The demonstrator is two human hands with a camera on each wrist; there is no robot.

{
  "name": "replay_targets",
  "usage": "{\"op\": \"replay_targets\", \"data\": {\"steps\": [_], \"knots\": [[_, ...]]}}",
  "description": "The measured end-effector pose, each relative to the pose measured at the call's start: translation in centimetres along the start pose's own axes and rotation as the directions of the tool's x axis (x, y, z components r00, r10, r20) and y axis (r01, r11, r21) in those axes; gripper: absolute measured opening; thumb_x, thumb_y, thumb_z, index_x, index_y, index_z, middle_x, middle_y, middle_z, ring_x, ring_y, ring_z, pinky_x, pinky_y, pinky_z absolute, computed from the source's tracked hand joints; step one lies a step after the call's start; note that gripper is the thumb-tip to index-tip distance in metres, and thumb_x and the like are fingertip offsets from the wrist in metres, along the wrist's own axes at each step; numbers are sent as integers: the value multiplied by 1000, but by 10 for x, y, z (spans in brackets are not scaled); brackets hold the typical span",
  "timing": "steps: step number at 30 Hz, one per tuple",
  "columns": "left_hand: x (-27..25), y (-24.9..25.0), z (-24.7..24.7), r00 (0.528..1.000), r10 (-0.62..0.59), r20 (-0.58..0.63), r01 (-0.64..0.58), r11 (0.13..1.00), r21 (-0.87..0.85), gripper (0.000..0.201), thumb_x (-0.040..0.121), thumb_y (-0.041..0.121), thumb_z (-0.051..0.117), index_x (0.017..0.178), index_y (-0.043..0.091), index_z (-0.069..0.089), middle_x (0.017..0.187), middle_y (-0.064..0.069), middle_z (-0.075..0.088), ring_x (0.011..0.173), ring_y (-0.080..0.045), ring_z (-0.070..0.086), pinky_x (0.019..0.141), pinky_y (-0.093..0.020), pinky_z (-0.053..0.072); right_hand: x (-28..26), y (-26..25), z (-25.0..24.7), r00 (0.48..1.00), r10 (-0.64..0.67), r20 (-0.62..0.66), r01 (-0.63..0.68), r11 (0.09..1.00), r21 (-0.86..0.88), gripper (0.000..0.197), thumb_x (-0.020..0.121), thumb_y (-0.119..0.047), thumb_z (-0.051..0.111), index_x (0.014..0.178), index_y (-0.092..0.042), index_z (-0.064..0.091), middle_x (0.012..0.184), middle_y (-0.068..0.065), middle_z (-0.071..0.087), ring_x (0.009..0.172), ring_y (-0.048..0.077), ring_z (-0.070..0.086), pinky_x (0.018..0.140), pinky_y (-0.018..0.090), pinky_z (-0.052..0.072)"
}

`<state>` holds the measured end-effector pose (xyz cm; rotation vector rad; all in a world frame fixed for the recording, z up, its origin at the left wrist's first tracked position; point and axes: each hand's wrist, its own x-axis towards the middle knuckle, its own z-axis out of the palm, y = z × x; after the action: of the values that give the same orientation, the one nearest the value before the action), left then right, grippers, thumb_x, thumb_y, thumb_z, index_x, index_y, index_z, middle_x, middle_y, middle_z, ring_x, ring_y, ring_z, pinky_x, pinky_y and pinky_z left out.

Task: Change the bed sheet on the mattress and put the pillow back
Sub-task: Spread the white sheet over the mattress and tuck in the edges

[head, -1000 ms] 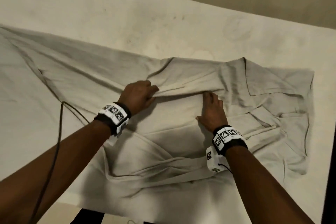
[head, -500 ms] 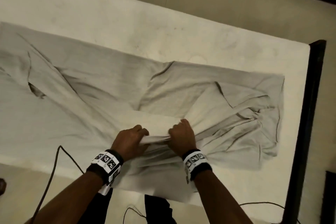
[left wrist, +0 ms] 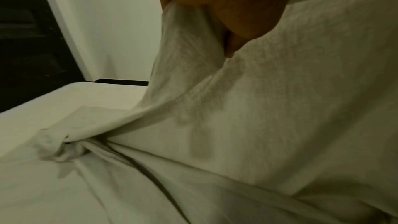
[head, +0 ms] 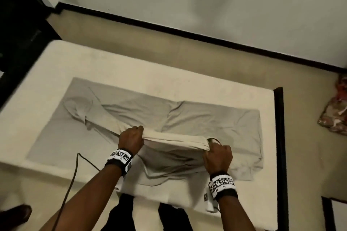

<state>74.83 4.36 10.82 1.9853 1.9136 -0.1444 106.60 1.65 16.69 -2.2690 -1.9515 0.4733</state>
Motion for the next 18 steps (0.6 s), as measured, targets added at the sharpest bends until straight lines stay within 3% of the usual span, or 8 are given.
{"op": "replay_targets", "data": {"steps": [4,7,9,10,12,14,16,18], "knots": [[-23,-28,-60,991,-91,-94,87,995,-43,47,42,12,89,85,9,69,59,-13,64,49,-37,63,44,-37,50,-19,-35,-48,995,96,-3,-95,988,121,36,62,-33,43,63,-10,70,59,13,67,52,36,62,61,35,51],[-29,-47,-111,956,-147,-253,131,988,-79,34,58,18,76,90,7,70,58,-21,62,51,-41,62,48,-41,51,-8,-56,-89,977,196,-86,-181,971,155,42,62,-31,51,85,-9,78,79,21,73,75,42,68,75,39,51],[-37,-63,-148,876,-258,-408,162,953,-255,39,67,24,55,98,9,73,72,-27,67,65,-47,65,58,-45,51,2,-68,-116,945,288,-156,-250,941,229,44,66,-30,53,96,-10,78,93,25,72,90,45,67,79,41,51],[-42,-72,-163,809,-361,-464,173,900,-400,44,68,24,48,100,9,75,83,-28,70,76,-49,66,65,-46,51,5,-75,-130,927,321,-191,-264,925,273,47,67,-30,50,99,-10,77,98,25,71,95,45,66,80,41,51],[-43,-94,-193,691,-536,-486,128,752,-647,50,72,23,41,103,5,75,101,-28,71,94,-49,65,77,-46,50,15,-89,-156,896,356,-264,-255,901,351,51,68,-29,43,101,-7,75,100,28,69,97,47,64,80,43,50],[-38,-117,-221,624,-589,-513,13,664,-747,49,77,19,39,109,4,74,111,-24,71,105,-43,65,88,-42,50,25,-101,-182,861,381,-336,-222,877,426,49,73,-29,39,96,-2,73,98,31,68,93,49,63,75,45,49],[-30,-137,-250,593,-626,-506,-58,594,-803,40,82,15,42,105,4,73,108,-21,72,104,-39,66,87,-40,51,34,-114,-209,832,400,-384,-180,850,495,41,83,-28,41,89,2,70,96,33,67,91,51,62,70,45,46],[-22,-150,-285,546,-654,-524,-102,569,-816,29,85,22,45,86,3,67,89,-24,69,87,-40,65,72,-41,48,45,-125,-236,819,441,-368,-184,809,559,34,93,-22,47,93,4,69,105,36,65,97,53,60,73,46,46]]}}
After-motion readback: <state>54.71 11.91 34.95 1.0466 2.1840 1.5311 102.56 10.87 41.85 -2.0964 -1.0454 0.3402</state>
